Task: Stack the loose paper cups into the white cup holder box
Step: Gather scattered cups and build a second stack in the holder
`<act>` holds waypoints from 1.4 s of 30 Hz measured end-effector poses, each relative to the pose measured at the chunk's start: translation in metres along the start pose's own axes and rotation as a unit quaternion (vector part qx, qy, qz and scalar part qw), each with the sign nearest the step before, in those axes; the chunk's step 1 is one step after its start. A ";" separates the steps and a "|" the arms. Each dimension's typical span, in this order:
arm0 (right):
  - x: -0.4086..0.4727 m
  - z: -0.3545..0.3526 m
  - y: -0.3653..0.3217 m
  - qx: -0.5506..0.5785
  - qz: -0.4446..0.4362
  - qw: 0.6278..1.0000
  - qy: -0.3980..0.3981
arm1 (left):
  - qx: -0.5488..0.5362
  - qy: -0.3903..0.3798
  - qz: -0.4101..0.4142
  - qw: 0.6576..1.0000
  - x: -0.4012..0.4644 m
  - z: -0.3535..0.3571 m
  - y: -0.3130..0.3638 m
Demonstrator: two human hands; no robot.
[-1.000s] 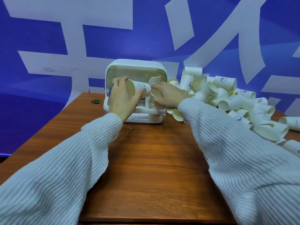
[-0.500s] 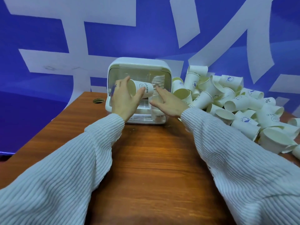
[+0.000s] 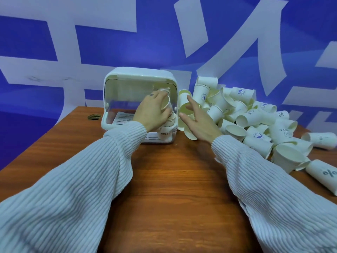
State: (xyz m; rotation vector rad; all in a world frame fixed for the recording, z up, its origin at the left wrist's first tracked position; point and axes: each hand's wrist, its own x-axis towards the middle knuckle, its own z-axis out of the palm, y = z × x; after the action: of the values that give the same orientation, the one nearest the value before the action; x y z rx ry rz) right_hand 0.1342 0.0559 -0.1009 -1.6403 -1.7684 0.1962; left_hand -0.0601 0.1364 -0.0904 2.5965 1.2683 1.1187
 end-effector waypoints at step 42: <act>-0.115 -0.137 0.035 -0.218 0.219 0.940 0.145 | -0.175 -0.154 0.028 0.972 -0.072 0.074 0.125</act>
State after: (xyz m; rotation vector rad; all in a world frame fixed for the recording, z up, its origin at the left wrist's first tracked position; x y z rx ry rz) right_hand 0.2352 -0.0907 -0.0635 -2.2406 -1.2602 -0.2476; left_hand 0.0402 0.0216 -0.1459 2.4261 0.8509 0.8144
